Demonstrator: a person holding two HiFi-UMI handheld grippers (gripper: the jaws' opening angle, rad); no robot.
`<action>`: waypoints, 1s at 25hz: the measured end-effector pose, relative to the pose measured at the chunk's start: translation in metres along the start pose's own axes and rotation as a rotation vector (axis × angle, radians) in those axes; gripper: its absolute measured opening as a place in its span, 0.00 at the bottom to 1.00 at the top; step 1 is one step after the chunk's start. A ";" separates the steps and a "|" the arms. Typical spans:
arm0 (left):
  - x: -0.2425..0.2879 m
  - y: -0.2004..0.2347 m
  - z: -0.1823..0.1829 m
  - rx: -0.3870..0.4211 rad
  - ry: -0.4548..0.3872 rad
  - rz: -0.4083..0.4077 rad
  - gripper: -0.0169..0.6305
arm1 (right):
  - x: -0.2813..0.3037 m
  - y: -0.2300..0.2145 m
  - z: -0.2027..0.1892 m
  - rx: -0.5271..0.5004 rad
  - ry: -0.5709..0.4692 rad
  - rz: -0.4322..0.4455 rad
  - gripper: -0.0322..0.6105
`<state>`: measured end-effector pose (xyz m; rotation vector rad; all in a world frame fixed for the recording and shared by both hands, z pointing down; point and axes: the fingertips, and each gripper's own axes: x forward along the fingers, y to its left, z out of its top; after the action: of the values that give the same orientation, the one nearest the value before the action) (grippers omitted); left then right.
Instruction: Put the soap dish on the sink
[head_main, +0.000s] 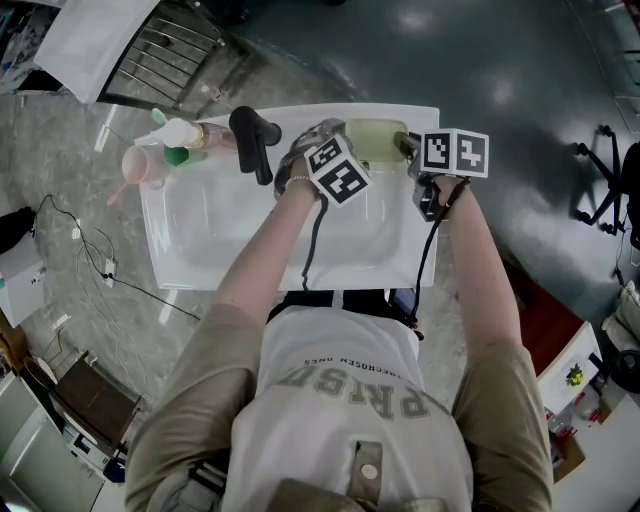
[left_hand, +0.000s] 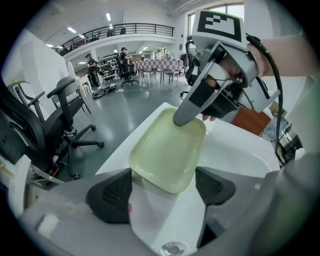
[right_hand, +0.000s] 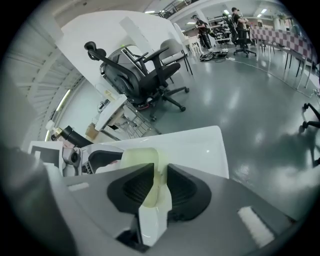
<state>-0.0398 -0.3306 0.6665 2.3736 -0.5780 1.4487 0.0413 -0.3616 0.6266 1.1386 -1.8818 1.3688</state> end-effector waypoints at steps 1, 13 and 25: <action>0.000 0.000 0.000 0.000 -0.001 0.001 0.67 | 0.000 -0.001 0.000 -0.009 0.004 -0.008 0.19; 0.002 0.003 0.003 -0.002 -0.009 0.017 0.67 | 0.003 -0.006 -0.001 0.004 0.026 -0.049 0.20; 0.003 0.006 0.005 0.008 -0.012 0.032 0.67 | 0.006 -0.012 -0.001 -0.046 0.070 -0.128 0.22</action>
<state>-0.0378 -0.3383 0.6671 2.3911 -0.6174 1.4539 0.0486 -0.3639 0.6380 1.1524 -1.7509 1.2726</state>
